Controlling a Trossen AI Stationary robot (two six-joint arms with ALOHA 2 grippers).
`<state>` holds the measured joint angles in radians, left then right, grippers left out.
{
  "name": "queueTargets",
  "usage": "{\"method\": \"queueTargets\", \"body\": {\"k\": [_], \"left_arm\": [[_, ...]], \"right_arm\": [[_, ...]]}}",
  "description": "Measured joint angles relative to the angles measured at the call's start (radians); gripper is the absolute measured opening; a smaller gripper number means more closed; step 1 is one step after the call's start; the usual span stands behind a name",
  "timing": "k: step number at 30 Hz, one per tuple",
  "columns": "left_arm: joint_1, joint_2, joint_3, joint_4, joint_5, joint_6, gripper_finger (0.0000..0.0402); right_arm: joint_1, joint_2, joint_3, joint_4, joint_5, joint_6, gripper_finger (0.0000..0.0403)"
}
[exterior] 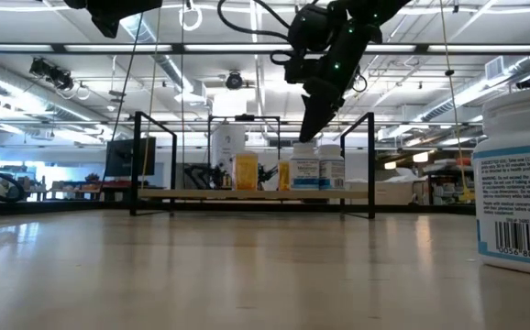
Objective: Pick and place medicine bottles onto shelf by color
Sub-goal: Adjust the white pill bottle on the shelf
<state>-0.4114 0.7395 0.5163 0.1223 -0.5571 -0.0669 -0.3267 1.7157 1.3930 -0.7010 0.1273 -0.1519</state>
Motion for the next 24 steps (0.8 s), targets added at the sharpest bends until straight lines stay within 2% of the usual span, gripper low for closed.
{"method": "queueTargets", "body": {"k": [8,24], "left_arm": [[0.000,0.000,0.000,0.000,0.000,0.000,0.0174],[0.000,0.000,0.000,0.000,0.000,0.000,0.0173]], "right_arm": [[0.000,0.001,-0.002,-0.003,-0.052,0.034,0.0281],[-0.006,0.001,-0.002,0.002,-0.057,-0.006,0.0280]]}}
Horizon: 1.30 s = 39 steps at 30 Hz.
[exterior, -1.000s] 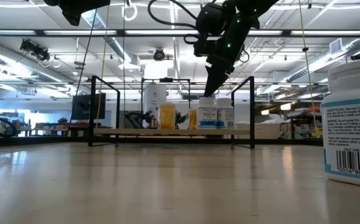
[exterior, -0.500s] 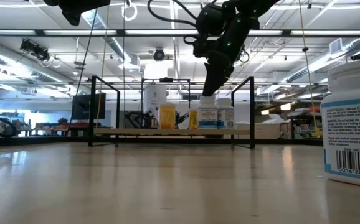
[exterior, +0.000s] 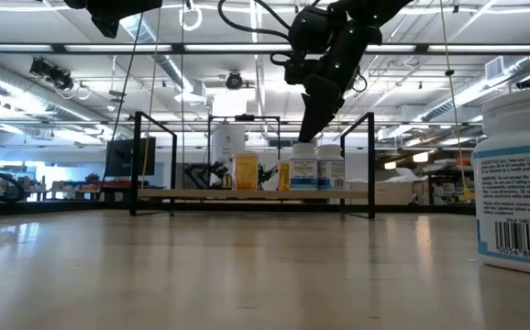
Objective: Pick and place medicine bottles onto shelf by color
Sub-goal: Adjust the white pill bottle on the shelf
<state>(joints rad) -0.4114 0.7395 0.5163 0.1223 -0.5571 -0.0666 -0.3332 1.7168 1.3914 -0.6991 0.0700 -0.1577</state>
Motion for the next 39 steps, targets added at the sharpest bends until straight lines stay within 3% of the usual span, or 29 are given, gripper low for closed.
{"method": "queueTargets", "body": {"k": [12,25,36,39], "left_arm": [[0.000,0.000,0.000,0.000,0.000,0.000,0.0174],[0.000,0.000,0.000,0.000,0.000,0.002,0.0174],[0.000,0.000,0.000,0.000,0.000,0.003,0.0174],[0.000,0.000,0.000,0.000,0.000,0.008,0.0174]], "right_arm": [[-0.006,0.000,-0.153,0.158,0.016,-0.023,0.0280],[-0.005,-0.003,-0.156,0.205,0.010,-0.033,0.0276],[0.010,-0.004,-0.156,0.239,0.007,-0.033,0.0188],[0.010,-0.004,-0.155,0.268,0.006,-0.032,0.0181]]}}
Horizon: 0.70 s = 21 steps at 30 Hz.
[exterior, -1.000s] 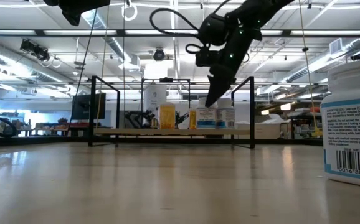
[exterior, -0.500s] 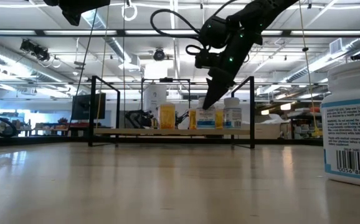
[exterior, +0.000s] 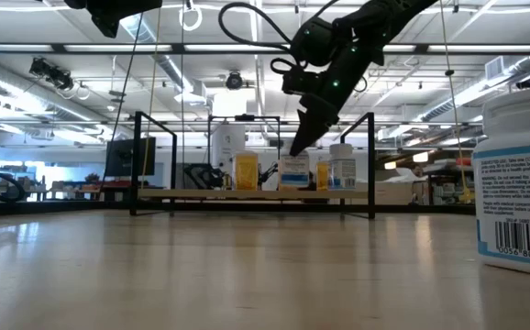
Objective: Pick and place medicine bottles onto shelf by color
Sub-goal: Adjust the white pill bottle on the shelf
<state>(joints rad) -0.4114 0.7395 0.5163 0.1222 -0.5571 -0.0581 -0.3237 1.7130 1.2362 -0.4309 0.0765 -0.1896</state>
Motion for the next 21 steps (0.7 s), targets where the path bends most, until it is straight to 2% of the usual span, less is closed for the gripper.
{"method": "queueTargets", "body": {"k": [6,21], "left_arm": [[0.000,0.000,0.000,0.000,0.000,0.002,0.0174],[0.018,0.000,0.000,0.000,0.000,-0.008,0.0174]], "right_arm": [[0.000,0.000,0.000,0.018,-0.021,0.006,0.0203],[-0.001,0.000,0.000,0.016,-0.052,0.041,0.0208]]}}
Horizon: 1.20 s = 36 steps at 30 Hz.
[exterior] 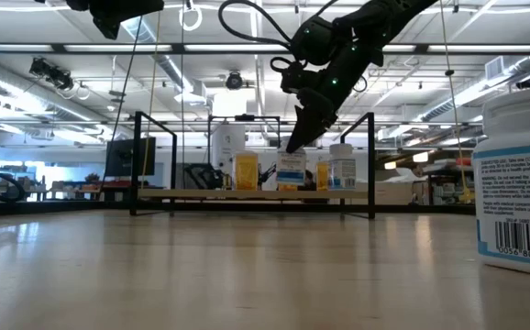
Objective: Pick and place medicine bottles onto shelf by color
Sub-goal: Adjust the white pill bottle on the shelf
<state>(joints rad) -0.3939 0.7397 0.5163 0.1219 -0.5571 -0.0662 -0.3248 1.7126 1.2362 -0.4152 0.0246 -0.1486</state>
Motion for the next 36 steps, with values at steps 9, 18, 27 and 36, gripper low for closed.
{"method": "queueTargets", "body": {"k": [9,18,27,36], "left_arm": [[0.000,0.000,0.000,0.000,0.000,0.000,0.0174],[0.000,0.000,0.000,0.000,0.000,-0.001,0.0172],[0.000,0.000,0.000,0.000,0.000,-0.005,0.0172],[0.000,0.000,0.000,0.000,0.000,-0.006,0.0172]], "right_arm": [[0.000,-0.001,0.001,0.005,0.015,-0.003,0.0209],[0.000,-0.001,0.001,0.005,0.020,-0.012,0.0215],[0.000,-0.001,0.001,0.005,0.038,-0.013,0.0258],[0.000,-0.001,0.001,0.008,0.094,-0.021,0.0264]]}}
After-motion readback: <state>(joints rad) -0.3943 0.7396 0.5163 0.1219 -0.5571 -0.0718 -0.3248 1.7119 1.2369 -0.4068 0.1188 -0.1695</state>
